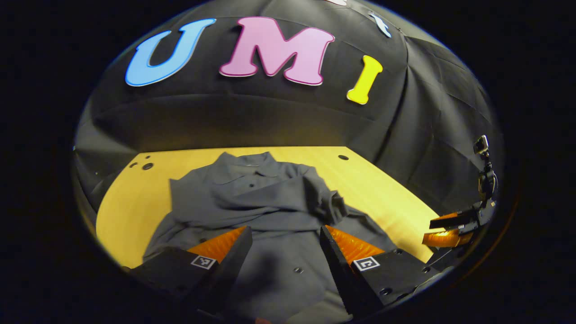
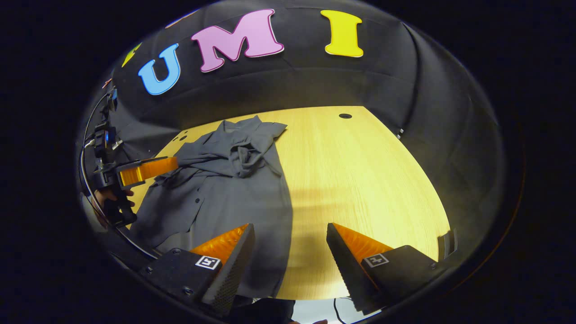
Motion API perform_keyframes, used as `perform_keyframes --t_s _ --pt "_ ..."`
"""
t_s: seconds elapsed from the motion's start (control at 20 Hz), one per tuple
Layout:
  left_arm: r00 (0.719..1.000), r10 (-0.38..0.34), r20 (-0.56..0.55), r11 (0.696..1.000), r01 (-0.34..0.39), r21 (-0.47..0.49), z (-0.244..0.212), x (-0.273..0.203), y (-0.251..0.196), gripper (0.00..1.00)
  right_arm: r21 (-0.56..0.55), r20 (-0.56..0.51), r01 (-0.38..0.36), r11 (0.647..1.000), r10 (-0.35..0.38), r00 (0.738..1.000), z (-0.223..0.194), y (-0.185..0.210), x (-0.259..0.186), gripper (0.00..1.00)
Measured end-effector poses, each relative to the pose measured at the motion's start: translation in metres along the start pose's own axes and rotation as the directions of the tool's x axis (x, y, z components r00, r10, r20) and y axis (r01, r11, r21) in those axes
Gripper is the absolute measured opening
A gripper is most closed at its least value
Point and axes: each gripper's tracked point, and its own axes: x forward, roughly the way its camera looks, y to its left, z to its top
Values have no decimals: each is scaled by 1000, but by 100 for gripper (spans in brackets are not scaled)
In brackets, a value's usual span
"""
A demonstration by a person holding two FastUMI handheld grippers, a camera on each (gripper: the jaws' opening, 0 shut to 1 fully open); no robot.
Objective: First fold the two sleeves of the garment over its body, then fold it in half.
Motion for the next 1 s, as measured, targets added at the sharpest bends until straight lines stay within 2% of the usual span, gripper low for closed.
perform_keyframes --t_s 0.05,0.3,0.45,0.7,1.0 --pt "1000 23 -13 1000 -23 -9 -9 -20 16 95 -11 -10 -3 1000 3 1000 -5 4 -3 99" --pt "984 144 -101 989 -148 -26 -69 -97 83 95 -49 -69 -4 999 1 998 -41 23 -14 99" --pt "969 192 -155 980 -199 -30 -102 -126 108 95 -59 -102 -2 998 -4 995 -58 30 -12 99" --pt "937 242 -252 966 -257 -31 -154 -152 142 95 -65 -135 25 998 -34 990 -75 36 -9 99" --pt "884 272 -379 954 -300 -16 -204 -151 163 95 -101 -161 55 993 -71 984 -87 42 6 99"
